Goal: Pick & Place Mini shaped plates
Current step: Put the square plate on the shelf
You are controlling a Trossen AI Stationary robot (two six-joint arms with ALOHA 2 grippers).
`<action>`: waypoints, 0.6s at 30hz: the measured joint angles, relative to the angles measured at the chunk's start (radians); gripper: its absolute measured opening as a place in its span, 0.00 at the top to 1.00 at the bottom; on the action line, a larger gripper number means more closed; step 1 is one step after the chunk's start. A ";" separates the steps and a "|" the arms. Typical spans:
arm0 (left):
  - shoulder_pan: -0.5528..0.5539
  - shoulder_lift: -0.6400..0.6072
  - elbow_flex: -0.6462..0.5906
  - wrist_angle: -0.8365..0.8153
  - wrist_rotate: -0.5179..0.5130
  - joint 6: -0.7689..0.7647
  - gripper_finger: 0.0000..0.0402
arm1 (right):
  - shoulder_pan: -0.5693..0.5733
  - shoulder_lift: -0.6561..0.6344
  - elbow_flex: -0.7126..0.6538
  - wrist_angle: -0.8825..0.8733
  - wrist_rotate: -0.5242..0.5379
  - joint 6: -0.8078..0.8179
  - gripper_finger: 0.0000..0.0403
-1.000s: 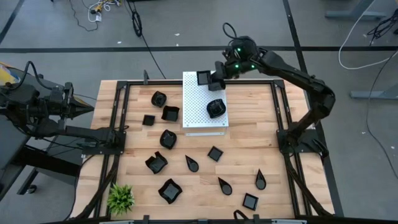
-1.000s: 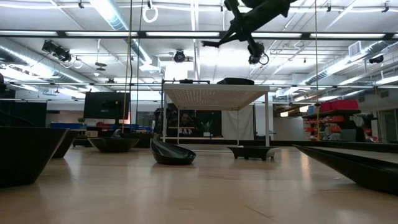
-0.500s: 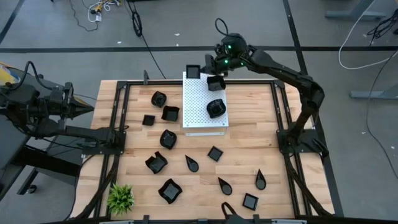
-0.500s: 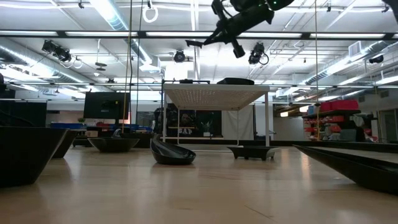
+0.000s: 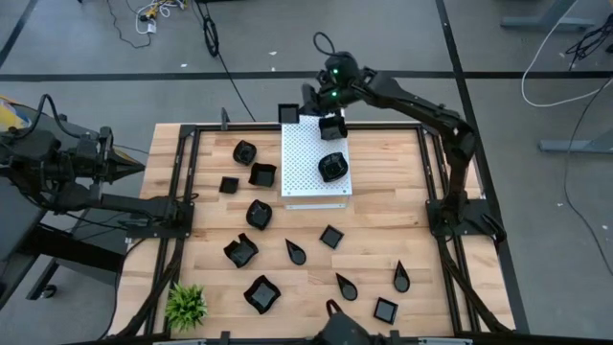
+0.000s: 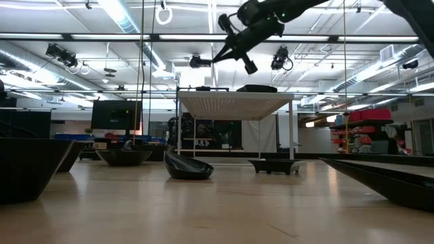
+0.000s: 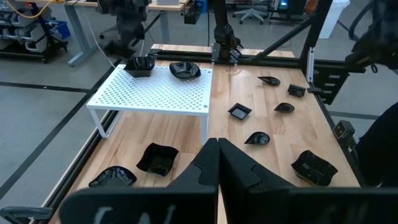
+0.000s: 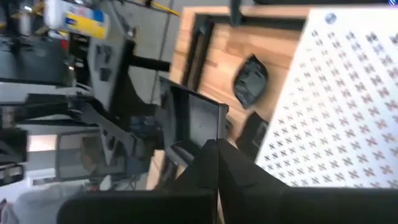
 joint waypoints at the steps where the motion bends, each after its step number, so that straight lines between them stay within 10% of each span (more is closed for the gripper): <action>1: 0.000 0.000 0.000 0.000 0.000 0.000 0.99 | -0.002 0.009 0.000 -0.002 -0.001 0.000 1.00; 18: 0.000 0.000 0.000 0.000 0.000 0.000 0.99 | -0.033 0.086 0.000 -0.113 0.032 -0.022 1.00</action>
